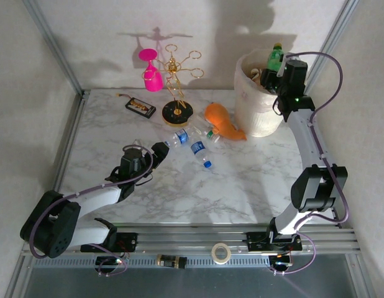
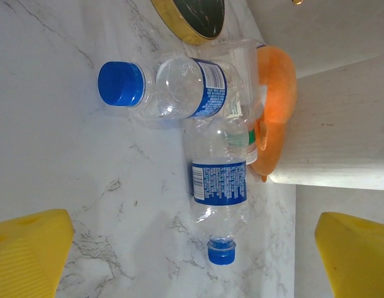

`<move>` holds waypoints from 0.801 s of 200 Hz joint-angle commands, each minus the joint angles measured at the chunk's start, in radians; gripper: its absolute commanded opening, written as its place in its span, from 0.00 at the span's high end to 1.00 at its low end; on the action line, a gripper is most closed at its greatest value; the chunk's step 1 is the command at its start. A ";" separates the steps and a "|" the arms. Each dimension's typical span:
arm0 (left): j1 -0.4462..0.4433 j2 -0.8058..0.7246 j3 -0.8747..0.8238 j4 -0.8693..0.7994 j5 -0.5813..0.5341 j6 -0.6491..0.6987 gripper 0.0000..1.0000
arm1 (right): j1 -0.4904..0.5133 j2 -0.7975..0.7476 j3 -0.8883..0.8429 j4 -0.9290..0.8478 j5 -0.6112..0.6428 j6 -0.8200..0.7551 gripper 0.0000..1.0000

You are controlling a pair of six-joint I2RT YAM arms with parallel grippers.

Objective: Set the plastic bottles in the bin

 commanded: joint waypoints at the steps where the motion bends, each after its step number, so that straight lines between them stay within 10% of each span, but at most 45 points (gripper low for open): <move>1: -0.008 -0.015 0.032 -0.019 -0.006 0.019 0.00 | -0.009 0.017 0.045 -0.005 -0.027 0.022 0.53; 80: -0.007 -0.012 0.042 -0.030 -0.008 0.017 0.00 | -0.008 -0.038 0.078 0.003 -0.057 0.038 0.12; 160: 0.001 -0.015 0.112 -0.108 -0.054 0.095 0.00 | 0.106 -0.264 -0.122 0.118 -0.092 0.060 0.08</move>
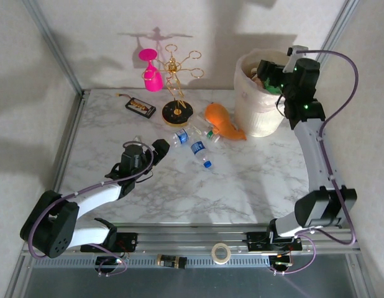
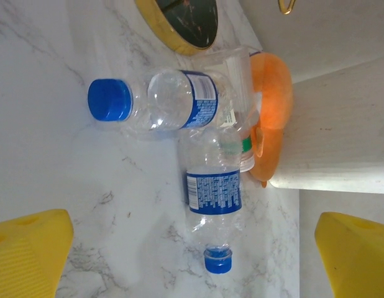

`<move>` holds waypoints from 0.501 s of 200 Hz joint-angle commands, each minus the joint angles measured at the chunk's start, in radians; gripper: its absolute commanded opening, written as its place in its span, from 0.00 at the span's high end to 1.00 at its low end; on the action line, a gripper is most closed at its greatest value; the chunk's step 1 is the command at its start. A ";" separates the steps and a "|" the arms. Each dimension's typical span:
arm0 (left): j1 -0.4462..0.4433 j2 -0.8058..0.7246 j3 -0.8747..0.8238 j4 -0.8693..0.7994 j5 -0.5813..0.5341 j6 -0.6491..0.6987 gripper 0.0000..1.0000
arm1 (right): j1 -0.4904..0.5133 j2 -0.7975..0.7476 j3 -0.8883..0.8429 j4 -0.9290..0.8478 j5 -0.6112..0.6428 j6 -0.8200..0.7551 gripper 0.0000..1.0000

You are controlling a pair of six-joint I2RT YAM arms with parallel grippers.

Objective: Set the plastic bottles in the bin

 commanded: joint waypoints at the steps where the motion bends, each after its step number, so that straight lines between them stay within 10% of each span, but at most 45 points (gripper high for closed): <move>1: 0.001 -0.014 0.051 -0.046 -0.032 0.061 0.01 | 0.072 -0.079 -0.087 0.076 -0.009 0.006 0.08; 100: 0.037 0.271 0.418 -0.379 0.004 0.543 0.00 | 0.341 -0.248 -0.493 0.202 -0.103 0.148 0.01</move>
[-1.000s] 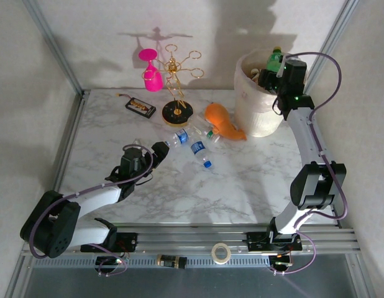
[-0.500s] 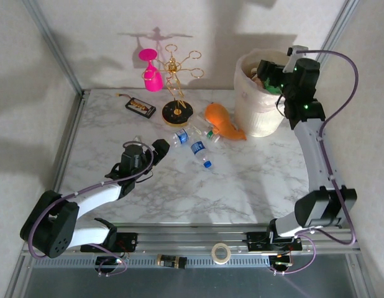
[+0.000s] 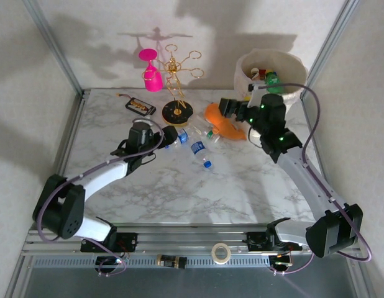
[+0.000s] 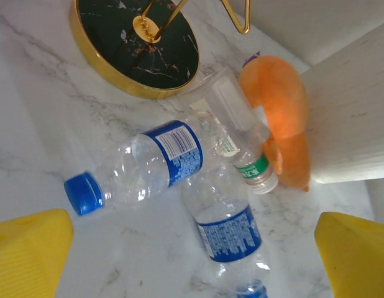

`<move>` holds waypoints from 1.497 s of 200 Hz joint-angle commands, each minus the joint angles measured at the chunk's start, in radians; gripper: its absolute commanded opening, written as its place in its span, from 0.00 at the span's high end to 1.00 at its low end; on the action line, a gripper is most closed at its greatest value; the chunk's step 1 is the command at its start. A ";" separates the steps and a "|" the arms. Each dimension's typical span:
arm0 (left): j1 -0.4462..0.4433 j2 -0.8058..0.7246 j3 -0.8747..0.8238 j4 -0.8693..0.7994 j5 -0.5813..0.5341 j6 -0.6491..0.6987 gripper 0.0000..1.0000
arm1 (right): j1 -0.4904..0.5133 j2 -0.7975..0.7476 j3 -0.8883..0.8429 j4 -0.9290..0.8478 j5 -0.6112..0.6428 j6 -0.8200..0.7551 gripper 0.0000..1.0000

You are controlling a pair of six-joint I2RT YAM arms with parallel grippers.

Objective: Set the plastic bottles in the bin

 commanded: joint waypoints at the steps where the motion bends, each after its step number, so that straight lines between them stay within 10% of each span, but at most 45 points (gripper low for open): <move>1: 0.012 0.085 0.062 -0.116 0.003 0.160 0.00 | 0.048 -0.039 -0.060 0.058 -0.023 0.048 0.01; 177: 0.013 0.552 0.398 -0.247 -0.023 0.370 0.10 | 0.107 -0.130 -0.311 0.072 -0.037 0.135 0.01; 231: 0.013 0.548 0.369 -0.227 0.025 0.365 0.41 | 0.109 -0.105 -0.311 0.078 -0.051 0.146 0.01; 299: 0.004 0.411 0.229 -0.140 0.093 0.297 0.56 | 0.112 -0.063 -0.339 0.197 -0.122 0.224 0.01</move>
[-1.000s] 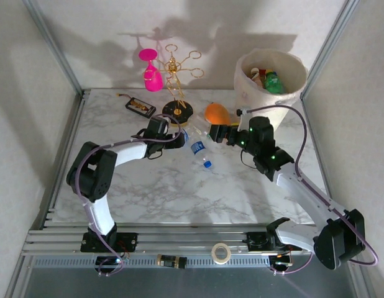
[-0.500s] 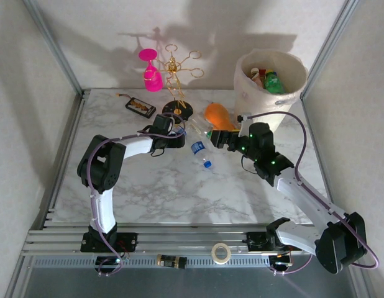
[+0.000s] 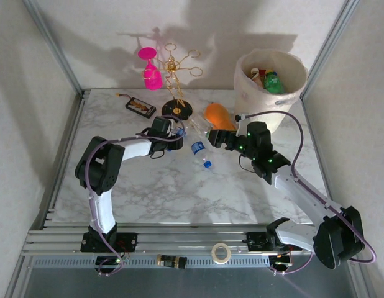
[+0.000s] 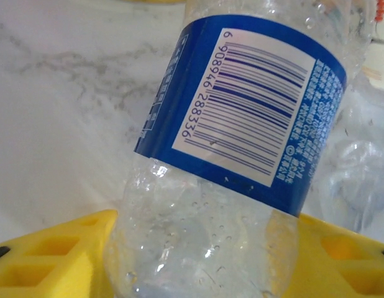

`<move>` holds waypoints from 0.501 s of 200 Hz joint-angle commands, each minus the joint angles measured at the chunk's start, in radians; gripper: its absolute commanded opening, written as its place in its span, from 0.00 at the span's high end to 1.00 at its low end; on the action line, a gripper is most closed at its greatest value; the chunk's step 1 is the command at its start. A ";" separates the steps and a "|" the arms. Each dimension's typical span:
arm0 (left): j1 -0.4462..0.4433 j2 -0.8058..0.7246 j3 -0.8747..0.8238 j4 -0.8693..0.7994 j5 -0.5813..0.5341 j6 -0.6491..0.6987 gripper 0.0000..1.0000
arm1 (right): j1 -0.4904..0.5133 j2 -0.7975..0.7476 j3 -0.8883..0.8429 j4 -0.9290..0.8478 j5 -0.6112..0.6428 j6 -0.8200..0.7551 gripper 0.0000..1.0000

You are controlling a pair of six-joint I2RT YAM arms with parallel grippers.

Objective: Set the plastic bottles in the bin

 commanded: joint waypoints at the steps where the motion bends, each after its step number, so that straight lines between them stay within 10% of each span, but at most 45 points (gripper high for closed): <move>1: 0.001 -0.080 -0.068 0.017 0.045 -0.043 0.56 | 0.010 0.024 -0.016 0.095 -0.054 0.055 0.01; 100: -0.182 -0.406 -0.294 0.258 0.068 -0.178 0.57 | 0.067 0.171 -0.004 0.283 -0.164 0.166 0.01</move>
